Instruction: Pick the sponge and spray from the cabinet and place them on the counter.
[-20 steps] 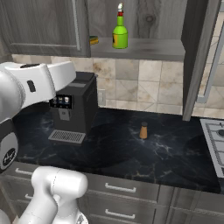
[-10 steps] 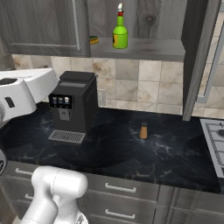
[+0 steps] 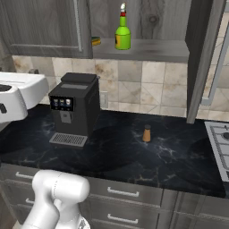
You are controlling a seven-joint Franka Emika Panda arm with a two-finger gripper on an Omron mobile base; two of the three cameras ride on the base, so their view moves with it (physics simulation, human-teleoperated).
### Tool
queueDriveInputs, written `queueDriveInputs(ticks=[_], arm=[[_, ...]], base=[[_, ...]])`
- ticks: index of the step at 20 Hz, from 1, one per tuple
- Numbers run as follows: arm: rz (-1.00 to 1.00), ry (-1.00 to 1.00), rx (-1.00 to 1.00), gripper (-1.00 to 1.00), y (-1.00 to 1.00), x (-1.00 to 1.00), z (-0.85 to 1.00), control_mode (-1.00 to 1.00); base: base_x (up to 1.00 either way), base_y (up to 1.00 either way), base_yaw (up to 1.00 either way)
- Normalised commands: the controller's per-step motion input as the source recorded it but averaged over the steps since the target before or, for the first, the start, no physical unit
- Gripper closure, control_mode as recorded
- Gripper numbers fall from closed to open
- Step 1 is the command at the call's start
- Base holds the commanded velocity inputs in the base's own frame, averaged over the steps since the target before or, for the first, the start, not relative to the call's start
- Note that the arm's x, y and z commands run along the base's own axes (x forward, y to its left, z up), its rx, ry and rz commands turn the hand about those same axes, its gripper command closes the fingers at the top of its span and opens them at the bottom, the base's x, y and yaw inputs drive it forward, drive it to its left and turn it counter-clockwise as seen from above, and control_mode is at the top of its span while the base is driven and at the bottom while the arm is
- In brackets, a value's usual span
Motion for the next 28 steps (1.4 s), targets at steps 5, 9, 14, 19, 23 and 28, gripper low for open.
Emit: queueDriveInputs(ticks=[5, 9, 14, 19, 23, 28], arm=[[0.06, -0.11, 0.00, -1.00, 0.36, 0.00, 0.00, -1.00], [0.00, -0.06, 0.00, -1.00, 0.26, 0.07, 0.00, -1.00], [0.00, 0.00, 0.02, -1.00, 0.04, 0.23, 0.00, -1.00], [0.00, 0.00, 0.08, -1.00, 0.00, 0.28, 0.00, -1.00], [0.00, 0.00, 0.07, -1.00, 0.00, 0.26, 0.01, -1.00], [0.00, 0.00, 0.00, -1.00, -0.09, 0.13, 0.03, -1.00]], base=[[0.00, 0.00, 0.00], [0.00, 0.00, 0.00], [0.00, 0.00, 0.00], [0.00, 0.00, 0.00], [0.00, 0.00, 0.00], [0.00, 0.00, 0.00]])
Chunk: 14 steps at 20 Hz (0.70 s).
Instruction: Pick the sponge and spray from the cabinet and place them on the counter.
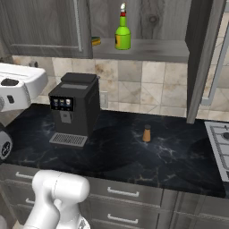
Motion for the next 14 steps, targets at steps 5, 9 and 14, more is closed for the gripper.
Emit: queueDriveInputs(ticks=[5, 9, 14], arm=[[0.01, 0.03, 0.00, -1.00, -0.12, 0.19, 0.01, -1.00], [0.01, 0.04, 0.00, -1.00, 0.00, 0.29, 0.00, -1.00], [0.00, 0.01, 0.00, -1.00, 0.00, 0.29, 0.00, -1.00]], base=[[0.00, 0.00, 0.00], [0.00, 0.00, 0.00], [0.00, 0.00, 0.00]])
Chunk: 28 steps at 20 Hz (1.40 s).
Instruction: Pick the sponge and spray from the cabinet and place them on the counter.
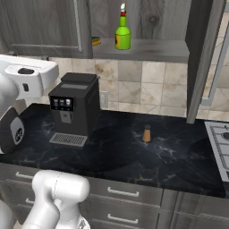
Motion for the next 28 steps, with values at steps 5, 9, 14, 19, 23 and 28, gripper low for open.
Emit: queueDriveInputs(ticks=[5, 9, 14, 19, 23, 28], arm=[[0.00, 0.00, 0.00, -1.00, 0.00, 0.18, 0.00, -1.00], [0.00, 0.00, 0.00, -1.00, 0.00, 0.26, 0.00, -1.00], [0.00, 0.00, 0.00, -1.00, 0.00, 0.33, -0.01, -1.00], [0.00, 0.00, 0.00, -1.00, 0.00, 0.35, -0.04, -1.00], [0.00, 0.00, 0.00, -1.00, 0.00, 0.29, -0.04, -1.00], [0.00, -0.01, 0.00, -1.00, 0.09, 0.32, -0.01, -1.00]], base=[[0.00, 0.00, 0.00], [0.00, 0.00, 0.00], [0.00, 0.00, 0.00], [0.00, 0.00, 0.00], [0.00, 0.00, 0.00], [0.00, 0.00, 0.00]])
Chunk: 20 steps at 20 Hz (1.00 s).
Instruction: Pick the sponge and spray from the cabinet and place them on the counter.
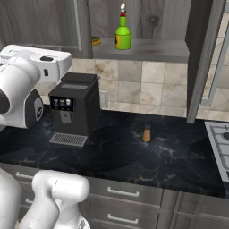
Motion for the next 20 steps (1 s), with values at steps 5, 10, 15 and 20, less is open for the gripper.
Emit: queueDriveInputs(ticks=[5, 10, 15, 20], arm=[[0.00, -0.03, 0.00, -1.00, 0.08, 0.32, 0.00, -1.00], [0.00, -0.05, 0.00, -1.00, 0.00, 0.34, 0.00, -1.00], [0.00, -0.04, 0.00, -1.00, 0.00, 0.37, 0.00, -1.00], [0.00, -0.04, 0.00, -1.00, 0.00, 0.39, 0.00, -1.00]], base=[[0.00, 0.00, 0.00], [0.00, 0.00, 0.00], [0.00, 0.00, 0.00], [0.00, 0.00, 0.00]])
